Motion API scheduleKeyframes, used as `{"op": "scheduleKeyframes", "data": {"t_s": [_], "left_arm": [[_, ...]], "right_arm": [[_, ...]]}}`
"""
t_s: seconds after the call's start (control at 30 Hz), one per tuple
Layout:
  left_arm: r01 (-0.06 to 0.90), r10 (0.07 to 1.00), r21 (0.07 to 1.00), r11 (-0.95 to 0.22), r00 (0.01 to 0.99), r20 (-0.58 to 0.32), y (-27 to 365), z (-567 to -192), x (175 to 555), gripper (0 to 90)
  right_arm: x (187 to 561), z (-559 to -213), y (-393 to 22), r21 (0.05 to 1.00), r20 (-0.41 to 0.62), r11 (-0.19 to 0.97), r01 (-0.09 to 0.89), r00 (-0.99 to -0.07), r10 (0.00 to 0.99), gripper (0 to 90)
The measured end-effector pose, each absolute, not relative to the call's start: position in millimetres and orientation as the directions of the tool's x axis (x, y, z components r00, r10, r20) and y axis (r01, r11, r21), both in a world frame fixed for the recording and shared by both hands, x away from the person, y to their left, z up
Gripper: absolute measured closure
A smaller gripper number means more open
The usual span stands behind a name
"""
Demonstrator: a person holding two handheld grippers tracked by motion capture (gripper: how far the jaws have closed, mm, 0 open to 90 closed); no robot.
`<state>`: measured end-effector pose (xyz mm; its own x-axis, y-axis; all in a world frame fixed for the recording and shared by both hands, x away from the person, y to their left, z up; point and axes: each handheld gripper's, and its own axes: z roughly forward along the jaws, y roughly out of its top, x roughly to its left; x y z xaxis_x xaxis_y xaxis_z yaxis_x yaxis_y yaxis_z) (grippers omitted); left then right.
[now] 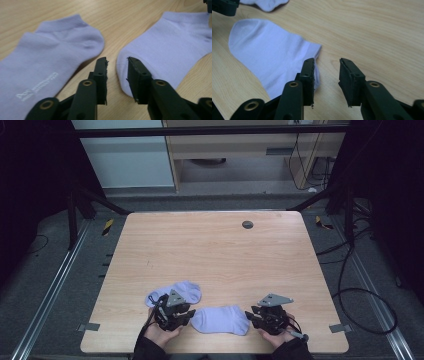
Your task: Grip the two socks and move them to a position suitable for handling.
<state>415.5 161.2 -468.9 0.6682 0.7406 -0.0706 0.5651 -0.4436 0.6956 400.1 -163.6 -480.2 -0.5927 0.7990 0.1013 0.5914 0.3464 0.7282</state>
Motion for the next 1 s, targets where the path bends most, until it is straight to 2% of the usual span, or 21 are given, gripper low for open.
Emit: {"op": "scheduleKeyframes", "data": {"t_s": [0.2, 0.43, 0.7, 1.0], "left_arm": [[0.571, 0.772, 0.731, -0.374, 0.628, -0.096, 181, -457, 421, 57.6], [0.574, 0.820, 0.754, -0.319, 0.567, -0.084, 211, -449, 429, 54.0], [0.588, 0.867, 0.763, -0.270, 0.493, -0.072, 246, -450, 433, 52.0], [0.605, 0.904, 0.765, -0.221, 0.422, -0.073, 280, -460, 434, 51.2]], "right_arm": [[406, -473, -166, 0.770, 0.093, 0.313, 0.556, -0.583, 0.807, 55.5], [415, -461, -153, 0.796, 0.091, 0.304, 0.523, -0.600, 0.795, 46.7], [426, -450, -120, 0.808, 0.103, 0.307, 0.502, -0.635, 0.766, 43.1], [445, -448, -77, 0.811, 0.107, 0.320, 0.490, -0.662, 0.742, 43.3]]}}
